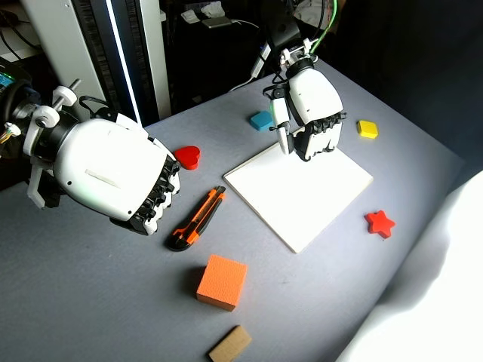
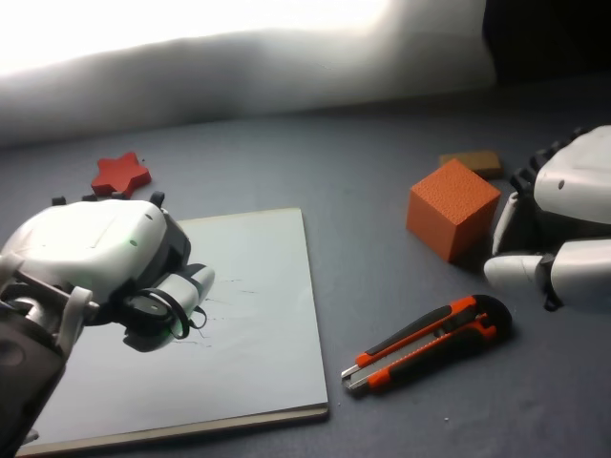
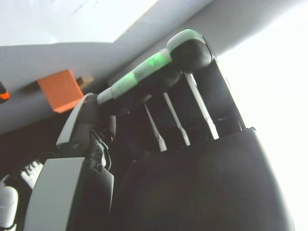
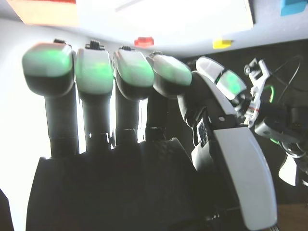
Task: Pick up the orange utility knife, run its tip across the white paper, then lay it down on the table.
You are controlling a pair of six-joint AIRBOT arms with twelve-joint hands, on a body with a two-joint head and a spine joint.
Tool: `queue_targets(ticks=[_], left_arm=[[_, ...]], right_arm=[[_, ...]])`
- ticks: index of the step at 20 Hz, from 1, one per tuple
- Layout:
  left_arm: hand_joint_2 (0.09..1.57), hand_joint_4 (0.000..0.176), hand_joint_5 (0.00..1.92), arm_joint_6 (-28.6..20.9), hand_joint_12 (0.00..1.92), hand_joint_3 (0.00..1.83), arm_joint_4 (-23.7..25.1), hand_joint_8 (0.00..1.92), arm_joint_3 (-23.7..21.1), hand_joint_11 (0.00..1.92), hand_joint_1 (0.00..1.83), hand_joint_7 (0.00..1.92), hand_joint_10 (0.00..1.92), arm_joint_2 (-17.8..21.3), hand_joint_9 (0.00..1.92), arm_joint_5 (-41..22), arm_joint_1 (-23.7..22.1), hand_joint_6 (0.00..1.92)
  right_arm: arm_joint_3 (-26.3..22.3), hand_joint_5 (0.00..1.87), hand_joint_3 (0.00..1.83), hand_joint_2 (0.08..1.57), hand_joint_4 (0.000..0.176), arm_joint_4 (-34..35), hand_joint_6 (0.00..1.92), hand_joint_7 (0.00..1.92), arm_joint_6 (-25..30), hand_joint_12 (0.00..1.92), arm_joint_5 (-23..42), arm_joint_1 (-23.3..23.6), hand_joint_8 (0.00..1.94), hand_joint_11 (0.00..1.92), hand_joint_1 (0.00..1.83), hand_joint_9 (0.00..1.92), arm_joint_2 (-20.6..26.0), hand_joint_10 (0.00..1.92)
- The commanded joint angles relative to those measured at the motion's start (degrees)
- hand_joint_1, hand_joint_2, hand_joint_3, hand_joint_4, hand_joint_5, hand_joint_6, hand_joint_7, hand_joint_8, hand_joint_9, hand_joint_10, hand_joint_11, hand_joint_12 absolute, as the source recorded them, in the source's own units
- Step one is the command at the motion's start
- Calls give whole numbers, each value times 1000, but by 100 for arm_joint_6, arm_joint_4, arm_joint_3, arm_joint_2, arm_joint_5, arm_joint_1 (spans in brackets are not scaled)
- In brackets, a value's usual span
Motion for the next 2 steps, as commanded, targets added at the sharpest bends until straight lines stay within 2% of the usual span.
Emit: queue_targets(ticks=[1, 2], left_arm=[[1532, 0, 881, -11, 1921, 5, 398, 1917, 7, 929, 524, 1021, 1921, 67, 1048, -421, -2, 1919], [1533, 0, 890, -25, 1921, 5, 398, 1920, 9, 927, 516, 1023, 1921, 85, 1046, -421, 15, 1921]], right_arm=[[-33, 1087, 103, 1569, 0, 34, 1921, 1206, 105, 1921, 630, 41, 1941, 1147, 198, 1235, 40, 1921], [-33, 1069, 98, 1570, 0, 34, 1921, 1196, 163, 1921, 630, 56, 1941, 1148, 203, 1232, 43, 1921]])
